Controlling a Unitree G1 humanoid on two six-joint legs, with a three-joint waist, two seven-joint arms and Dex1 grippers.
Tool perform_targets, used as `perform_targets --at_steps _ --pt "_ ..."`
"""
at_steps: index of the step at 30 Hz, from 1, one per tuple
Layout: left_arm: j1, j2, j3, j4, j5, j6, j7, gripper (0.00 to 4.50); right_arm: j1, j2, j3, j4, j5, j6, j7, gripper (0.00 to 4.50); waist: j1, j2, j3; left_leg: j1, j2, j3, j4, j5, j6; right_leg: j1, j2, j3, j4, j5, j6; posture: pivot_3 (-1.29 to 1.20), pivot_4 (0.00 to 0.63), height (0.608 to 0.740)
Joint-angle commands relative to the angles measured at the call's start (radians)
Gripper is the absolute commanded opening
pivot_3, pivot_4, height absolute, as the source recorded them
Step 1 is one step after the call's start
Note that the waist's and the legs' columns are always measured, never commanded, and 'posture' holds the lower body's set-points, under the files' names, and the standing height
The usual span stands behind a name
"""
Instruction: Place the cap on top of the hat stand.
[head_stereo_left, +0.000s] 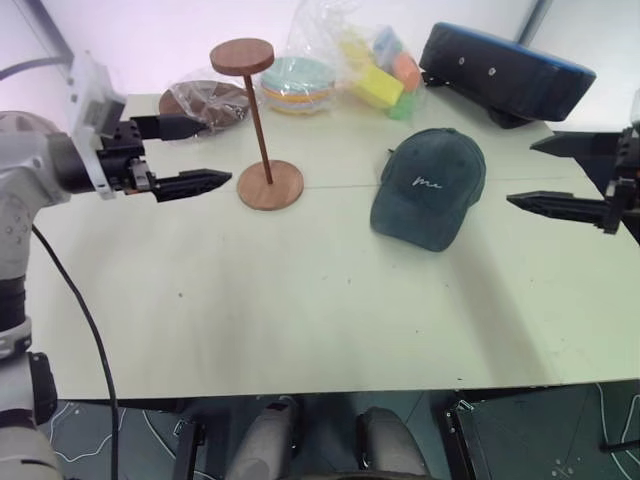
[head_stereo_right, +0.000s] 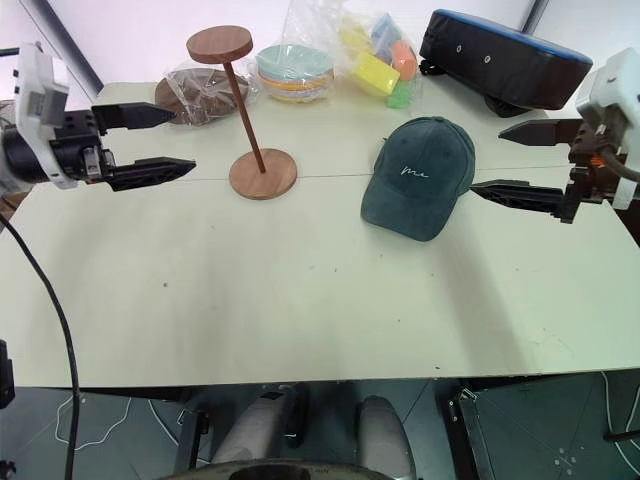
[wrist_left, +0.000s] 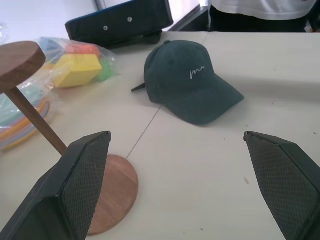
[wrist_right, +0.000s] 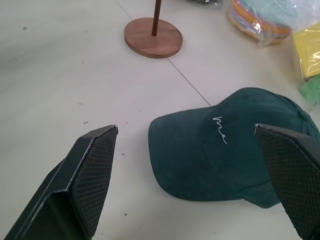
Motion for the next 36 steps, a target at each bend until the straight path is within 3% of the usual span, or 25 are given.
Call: perform_targets --at_steps 1,28,36 --pt "-0.007 0.008 0.034 -0.025 -0.006 -0.019 0.007 4.48 -0.005 -0.019 -0.045 -0.024 0.006 -0.009 0.000 4.50 0.001 0.000 0.000 0.000 0.000 0.000 0.000 0.000 0.000 0.000 0.000 0.000 0.000 0.000 0.000 0.00 0.150 0.740" --pt "-0.039 -0.001 0.016 0.010 -0.006 -0.035 0.003 4.48 0.039 -0.003 -0.086 -0.091 0.039 0.027 -0.039 4.50 0.000 0.000 0.000 0.000 0.000 0.000 0.000 0.000 0.000 0.000 0.000 0.000 0.000 0.000 0.000 0.00 0.150 0.740" --pt "-0.025 -0.019 0.012 -0.017 -0.013 -0.019 0.024 4.48 0.098 0.036 -0.080 -0.203 0.033 0.039 -0.120 4.50 0.001 0.000 0.000 0.000 0.000 0.000 0.000 0.000 0.000 0.000 0.000 0.000 0.000 0.000 0.000 0.00 0.150 0.740"
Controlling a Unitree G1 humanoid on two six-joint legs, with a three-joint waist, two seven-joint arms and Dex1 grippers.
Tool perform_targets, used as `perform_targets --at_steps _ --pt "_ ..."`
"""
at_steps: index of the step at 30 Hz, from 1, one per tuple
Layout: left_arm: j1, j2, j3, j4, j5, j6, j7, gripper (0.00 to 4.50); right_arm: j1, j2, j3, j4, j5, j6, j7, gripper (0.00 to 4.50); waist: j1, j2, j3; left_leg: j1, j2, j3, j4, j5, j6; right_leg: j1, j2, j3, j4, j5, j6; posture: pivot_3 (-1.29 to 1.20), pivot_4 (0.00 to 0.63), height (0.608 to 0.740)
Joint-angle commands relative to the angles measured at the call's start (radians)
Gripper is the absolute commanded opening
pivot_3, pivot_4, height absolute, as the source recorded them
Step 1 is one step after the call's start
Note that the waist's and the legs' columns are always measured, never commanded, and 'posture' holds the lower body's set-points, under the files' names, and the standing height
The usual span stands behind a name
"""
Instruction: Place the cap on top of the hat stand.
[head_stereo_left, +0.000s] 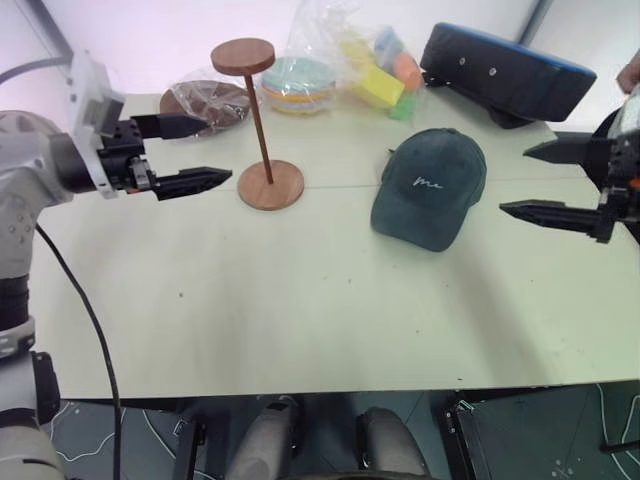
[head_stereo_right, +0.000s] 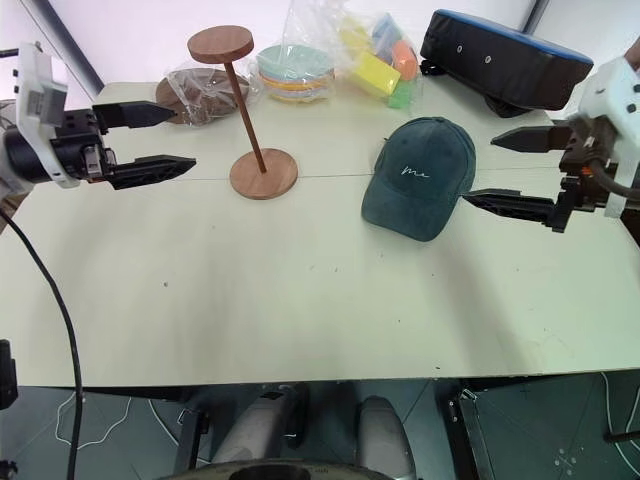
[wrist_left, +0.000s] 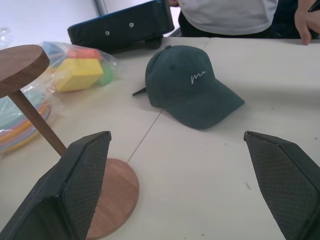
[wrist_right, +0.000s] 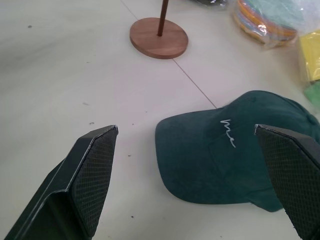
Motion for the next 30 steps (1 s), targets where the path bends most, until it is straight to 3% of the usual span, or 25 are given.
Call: perform_targets --at_steps 1,10,18,23,30 --pt "-0.006 -0.004 0.012 -0.045 -0.008 0.006 0.019 4.48 0.039 0.016 -0.025 -0.089 -0.028 -0.014 -0.060 4.50 0.000 0.000 0.000 0.000 0.000 0.000 0.000 0.000 0.000 0.000 0.000 0.000 0.000 0.000 0.000 0.00 0.150 0.740" --pt "0.031 -0.048 0.003 -0.109 -0.018 0.043 0.058 4.48 0.257 0.102 0.152 -0.295 -0.249 -0.109 -0.244 4.50 0.001 -0.001 0.000 0.000 0.000 0.000 0.001 0.000 0.000 0.000 0.000 0.000 0.000 0.000 0.000 0.00 0.150 0.740" --pt "0.089 -0.073 0.020 -0.185 -0.031 0.082 0.104 4.48 0.263 0.267 0.366 -0.256 -0.568 -0.279 -0.491 4.50 0.000 -0.001 0.000 0.000 0.000 0.000 0.001 0.000 0.000 0.000 0.000 0.000 0.000 0.000 0.000 0.00 0.150 0.740" --pt "0.147 -0.062 0.048 -0.223 -0.046 0.101 0.129 4.48 0.288 0.365 0.428 -0.293 -0.734 -0.330 -0.629 4.50 0.001 -0.001 0.000 0.000 0.000 0.000 0.001 0.001 -0.001 0.000 0.001 0.000 0.001 0.000 0.000 0.00 0.150 0.740" --pt "0.186 -0.043 0.073 -0.241 -0.062 0.109 0.144 4.48 0.356 0.454 0.476 -0.357 -0.876 -0.326 -0.697 4.50 0.002 -0.001 0.000 0.000 0.000 0.000 0.001 0.001 -0.001 0.001 0.001 0.000 0.001 0.000 0.000 0.00 0.150 0.740"
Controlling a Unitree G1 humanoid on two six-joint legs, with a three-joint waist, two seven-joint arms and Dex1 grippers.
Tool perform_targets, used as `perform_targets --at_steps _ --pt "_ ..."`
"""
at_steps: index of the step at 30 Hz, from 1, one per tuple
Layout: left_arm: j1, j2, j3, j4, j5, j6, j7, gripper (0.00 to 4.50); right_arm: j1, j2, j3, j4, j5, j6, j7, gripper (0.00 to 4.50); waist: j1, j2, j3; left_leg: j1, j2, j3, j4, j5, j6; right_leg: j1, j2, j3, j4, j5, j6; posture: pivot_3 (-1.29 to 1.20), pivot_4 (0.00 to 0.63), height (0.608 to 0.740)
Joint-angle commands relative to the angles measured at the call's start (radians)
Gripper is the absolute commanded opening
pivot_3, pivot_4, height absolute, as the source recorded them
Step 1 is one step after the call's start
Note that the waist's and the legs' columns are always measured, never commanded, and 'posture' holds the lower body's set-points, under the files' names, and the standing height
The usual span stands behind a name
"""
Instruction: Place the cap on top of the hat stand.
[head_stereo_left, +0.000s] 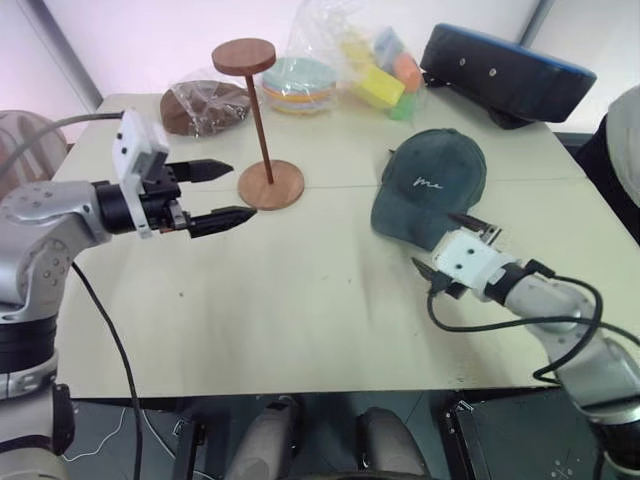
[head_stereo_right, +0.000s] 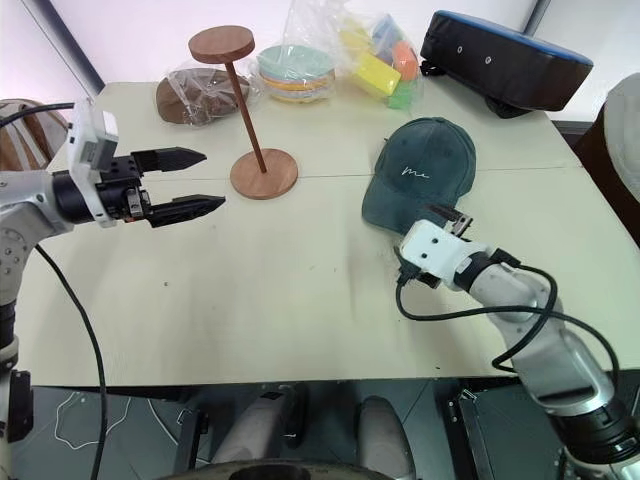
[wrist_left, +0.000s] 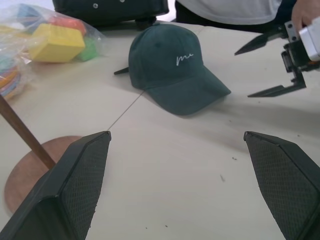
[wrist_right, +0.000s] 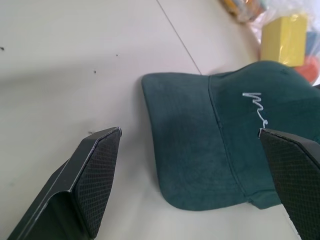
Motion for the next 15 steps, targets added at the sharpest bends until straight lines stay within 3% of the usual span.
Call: perform_targets --at_steps 1,15 --pt "0.001 0.025 0.043 -0.030 -0.017 -0.003 0.006 4.48 0.019 0.029 0.007 -0.045 -0.065 -0.007 -0.033 4.50 0.000 0.000 0.000 0.000 0.000 0.000 0.000 0.000 0.000 0.000 0.000 0.000 0.000 0.000 0.000 0.00 0.150 0.740" --pt "0.022 0.047 0.065 -0.073 -0.034 0.012 0.042 4.48 0.080 0.144 0.064 0.163 -0.284 -0.149 -0.172 4.50 0.000 0.000 0.000 0.001 0.000 0.000 0.000 0.001 -0.001 0.001 0.000 0.000 0.000 0.000 0.000 0.00 0.150 0.740"
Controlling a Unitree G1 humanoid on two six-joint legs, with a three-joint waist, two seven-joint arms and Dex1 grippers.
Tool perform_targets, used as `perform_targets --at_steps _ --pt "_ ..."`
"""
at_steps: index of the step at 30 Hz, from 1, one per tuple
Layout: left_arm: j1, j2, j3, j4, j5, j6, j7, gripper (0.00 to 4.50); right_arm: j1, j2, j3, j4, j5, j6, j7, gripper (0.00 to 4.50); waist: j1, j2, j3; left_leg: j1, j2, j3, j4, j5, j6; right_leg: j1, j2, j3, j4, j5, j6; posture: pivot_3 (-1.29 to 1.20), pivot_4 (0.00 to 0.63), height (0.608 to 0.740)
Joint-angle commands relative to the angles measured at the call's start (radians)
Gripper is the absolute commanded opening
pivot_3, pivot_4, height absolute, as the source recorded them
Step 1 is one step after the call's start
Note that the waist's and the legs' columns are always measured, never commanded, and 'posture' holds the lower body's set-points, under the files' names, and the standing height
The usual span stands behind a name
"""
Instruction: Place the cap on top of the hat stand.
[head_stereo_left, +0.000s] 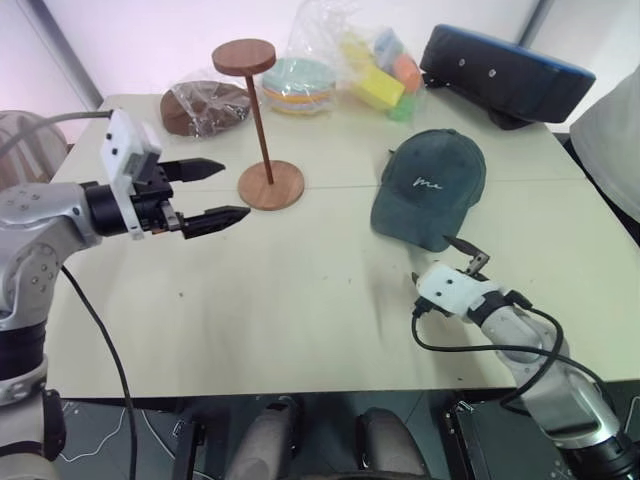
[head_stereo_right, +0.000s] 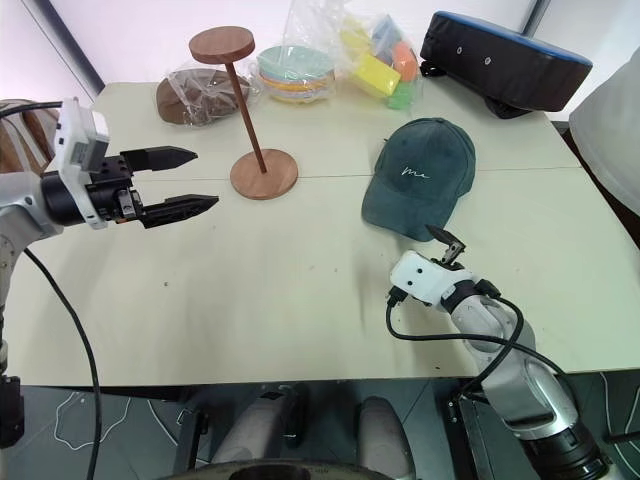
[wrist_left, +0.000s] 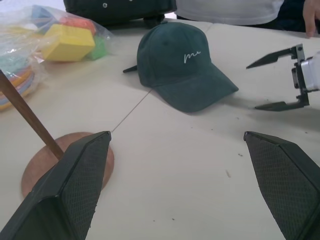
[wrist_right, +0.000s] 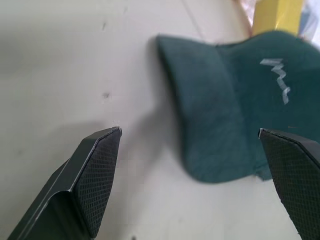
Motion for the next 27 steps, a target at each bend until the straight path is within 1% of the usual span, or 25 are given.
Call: perform_targets --at_steps 1,10,19,27 --pt "0.002 0.024 0.049 -0.038 -0.020 0.006 0.014 4.48 -0.024 0.027 0.001 0.034 -0.046 -0.036 -0.033 4.50 0.000 0.000 0.000 0.000 0.000 0.000 0.000 0.000 0.000 0.000 0.000 0.000 0.000 0.000 0.000 0.00 0.150 0.740" --pt "0.029 0.044 0.073 -0.077 -0.036 0.024 0.045 4.48 -0.092 0.086 0.022 0.154 -0.102 -0.066 -0.048 4.50 -0.001 0.000 0.000 0.001 0.000 0.000 0.000 0.000 -0.001 0.000 0.000 0.000 0.001 0.000 0.000 0.00 0.150 0.740" --pt "0.048 0.057 0.094 -0.105 -0.055 0.041 0.075 4.48 -0.152 0.105 0.027 0.281 -0.159 -0.074 -0.084 4.50 0.001 -0.002 -0.001 0.003 0.000 0.000 0.000 0.000 0.000 0.000 0.001 0.000 0.001 0.000 0.000 0.00 0.150 0.740" --pt "0.062 0.064 0.106 -0.125 -0.068 0.049 0.095 4.48 -0.157 0.099 0.011 0.317 -0.200 -0.057 -0.103 4.50 0.004 -0.003 -0.002 0.004 0.000 0.000 0.000 0.000 0.000 0.000 0.000 0.000 0.001 0.000 0.000 0.00 0.150 0.740"
